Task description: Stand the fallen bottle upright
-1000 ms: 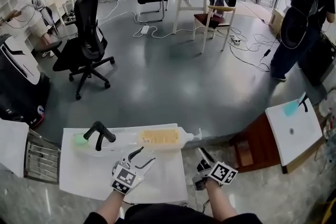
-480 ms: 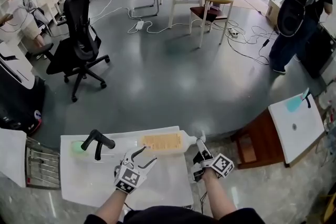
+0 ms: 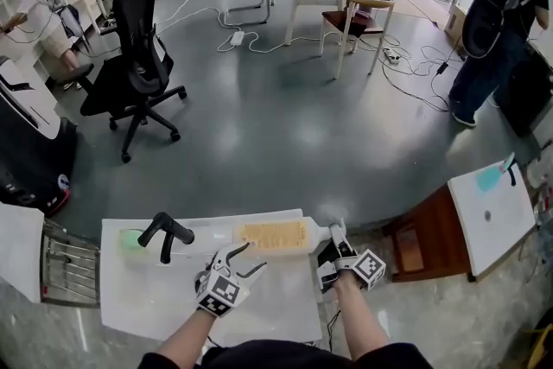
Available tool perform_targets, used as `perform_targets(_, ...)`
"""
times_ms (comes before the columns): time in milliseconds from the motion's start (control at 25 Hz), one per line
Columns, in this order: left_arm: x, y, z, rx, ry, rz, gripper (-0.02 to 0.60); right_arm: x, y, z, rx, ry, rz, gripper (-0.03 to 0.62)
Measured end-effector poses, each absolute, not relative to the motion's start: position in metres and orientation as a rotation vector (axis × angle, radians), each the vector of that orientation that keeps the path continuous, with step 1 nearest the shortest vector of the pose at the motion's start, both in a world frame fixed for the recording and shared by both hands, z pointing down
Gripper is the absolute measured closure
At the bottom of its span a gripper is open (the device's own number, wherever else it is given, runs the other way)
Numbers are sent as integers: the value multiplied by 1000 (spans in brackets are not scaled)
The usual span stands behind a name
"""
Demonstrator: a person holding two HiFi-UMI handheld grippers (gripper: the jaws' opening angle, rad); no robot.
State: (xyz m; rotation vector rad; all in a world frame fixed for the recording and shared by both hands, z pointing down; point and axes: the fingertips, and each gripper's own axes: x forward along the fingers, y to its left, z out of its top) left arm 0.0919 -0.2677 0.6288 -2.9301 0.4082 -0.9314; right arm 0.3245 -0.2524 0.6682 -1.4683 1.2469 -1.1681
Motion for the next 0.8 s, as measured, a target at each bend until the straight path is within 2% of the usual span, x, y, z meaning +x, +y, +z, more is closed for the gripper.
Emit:
perform_targets(360, 87, -273, 622, -2971, 444, -852, 322, 320, -256, 651, -1513, 1303, -1157, 477)
perform_targets(800, 64, -276, 615, -3017, 578, -764, 322, 293, -286, 582, -1605, 1596, -1104, 479)
